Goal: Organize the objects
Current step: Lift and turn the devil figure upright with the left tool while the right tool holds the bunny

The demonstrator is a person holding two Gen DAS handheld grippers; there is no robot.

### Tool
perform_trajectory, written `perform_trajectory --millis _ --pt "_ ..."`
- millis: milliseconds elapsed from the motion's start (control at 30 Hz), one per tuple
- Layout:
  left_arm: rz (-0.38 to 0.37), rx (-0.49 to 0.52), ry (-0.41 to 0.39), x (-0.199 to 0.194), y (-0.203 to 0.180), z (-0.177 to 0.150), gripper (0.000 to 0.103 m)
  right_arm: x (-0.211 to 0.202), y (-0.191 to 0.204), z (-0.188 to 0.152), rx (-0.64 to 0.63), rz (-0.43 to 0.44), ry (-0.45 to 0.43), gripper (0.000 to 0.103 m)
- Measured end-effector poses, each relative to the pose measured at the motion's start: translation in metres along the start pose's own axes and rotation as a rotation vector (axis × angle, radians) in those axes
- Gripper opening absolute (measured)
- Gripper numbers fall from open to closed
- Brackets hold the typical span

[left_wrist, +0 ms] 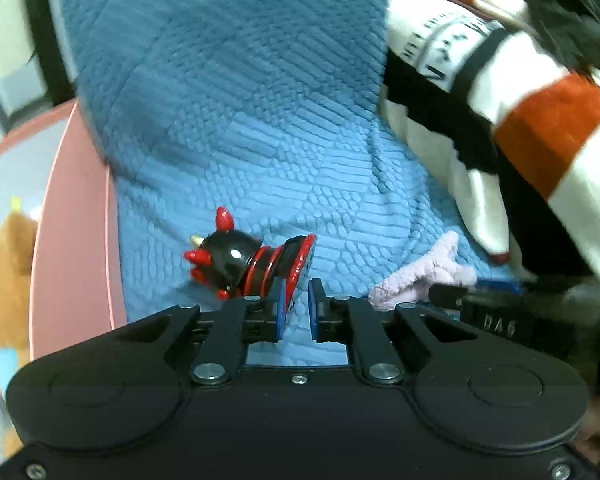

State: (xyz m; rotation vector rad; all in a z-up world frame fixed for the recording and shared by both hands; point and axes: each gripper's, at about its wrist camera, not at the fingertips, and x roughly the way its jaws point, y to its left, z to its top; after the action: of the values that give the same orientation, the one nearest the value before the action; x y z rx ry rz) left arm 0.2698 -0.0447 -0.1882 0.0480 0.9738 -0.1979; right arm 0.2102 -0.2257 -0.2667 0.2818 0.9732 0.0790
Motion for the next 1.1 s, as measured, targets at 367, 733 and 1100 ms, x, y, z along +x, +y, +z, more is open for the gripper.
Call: perform_trajectory --millis 367,733,1100 --pt "-0.025 -0.53 -0.01 -0.01 0.053 -0.005 0.056 0.002 -0.013 -0.018 0.056 0.046 -0.009 0.037" --pt "-0.064 -0.819 0.068 0.038 0.086 -0.007 0.061 0.003 -0.023 -0.017 0.109 0.097 -0.012 0.039" --pt "0.004 -0.781 0.131 0.073 0.087 0.008 0.062 0.007 -0.009 -0.017 -0.011 0.066 -0.015 0.042"
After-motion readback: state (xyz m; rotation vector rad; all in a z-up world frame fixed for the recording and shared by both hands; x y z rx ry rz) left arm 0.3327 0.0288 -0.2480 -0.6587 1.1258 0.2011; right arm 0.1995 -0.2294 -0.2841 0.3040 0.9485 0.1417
